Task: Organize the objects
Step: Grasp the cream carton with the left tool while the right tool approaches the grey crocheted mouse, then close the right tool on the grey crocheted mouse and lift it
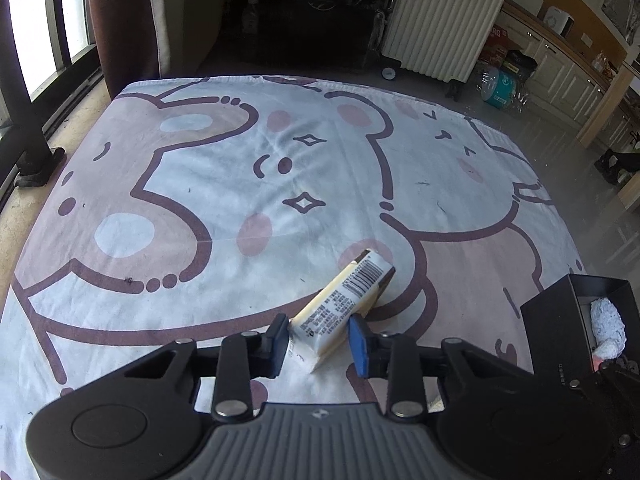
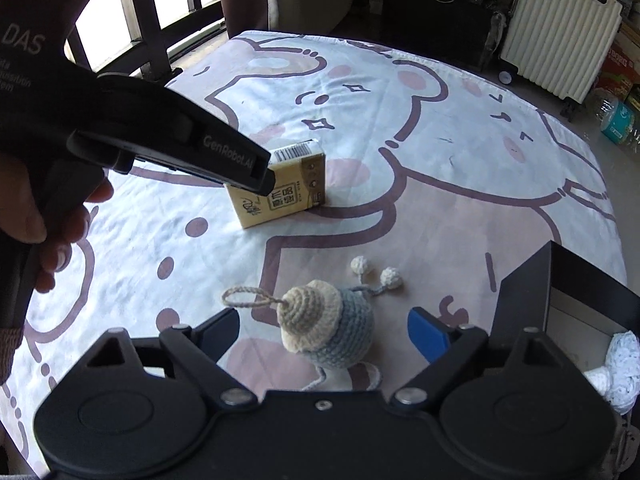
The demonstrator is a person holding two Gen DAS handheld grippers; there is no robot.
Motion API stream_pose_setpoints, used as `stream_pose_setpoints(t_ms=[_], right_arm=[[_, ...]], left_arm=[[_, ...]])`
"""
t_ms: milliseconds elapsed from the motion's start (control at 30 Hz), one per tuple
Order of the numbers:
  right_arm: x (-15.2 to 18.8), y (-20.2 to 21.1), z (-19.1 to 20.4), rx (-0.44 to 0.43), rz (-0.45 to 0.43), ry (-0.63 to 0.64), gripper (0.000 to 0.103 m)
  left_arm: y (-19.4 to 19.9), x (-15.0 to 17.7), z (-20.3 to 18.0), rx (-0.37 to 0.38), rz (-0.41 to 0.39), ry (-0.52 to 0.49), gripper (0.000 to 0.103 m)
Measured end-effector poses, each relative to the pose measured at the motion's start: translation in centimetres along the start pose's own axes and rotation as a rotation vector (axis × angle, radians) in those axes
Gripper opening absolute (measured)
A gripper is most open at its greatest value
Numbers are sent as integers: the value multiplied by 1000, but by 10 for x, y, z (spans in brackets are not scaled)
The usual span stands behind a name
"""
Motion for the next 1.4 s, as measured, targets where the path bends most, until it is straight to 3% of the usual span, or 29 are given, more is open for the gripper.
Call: stream_pose_setpoints(t_ms=[33, 100, 133, 400, 767, 1033, 1167, 1300, 1400], right_arm=[[0, -2, 1, 4, 13, 8, 84], [0, -5, 2, 7, 37, 13, 57], [-1, -5, 0, 1, 47, 2, 53], [2, 7, -18, -56, 47, -102, 50], [5, 48, -35, -120, 1, -245, 50], [15, 70, -48, -136, 9, -339, 50], [18, 79, -54, -133, 1, -375, 50], [20, 78, -54, -140, 19, -385, 50], [20, 76, -51, -143, 30, -376, 50]], left_arm=[[0, 0, 0, 2, 2, 0, 33], [1, 0, 2, 11, 7, 7, 32], [1, 0, 3, 16, 11, 11, 31], [12, 0, 5, 43, 31, 44, 30], [45, 21, 0, 77, 82, -30, 30], [66, 37, -10, 176, 179, -103, 30], [68, 52, -14, 216, 274, -146, 30], [61, 69, -15, 239, 389, -192, 30], [54, 74, -16, 212, 413, -215, 31]])
Point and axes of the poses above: each gripper's, at about its wrist camera, not at the fingertips, and y roughly against the way its jaws point, z to its left, x to its underside, the point moved 2 cm from there along -y, roughly the way its jaws point, and after that the axes turned 3 degrees about z, right-handed, at the moved point
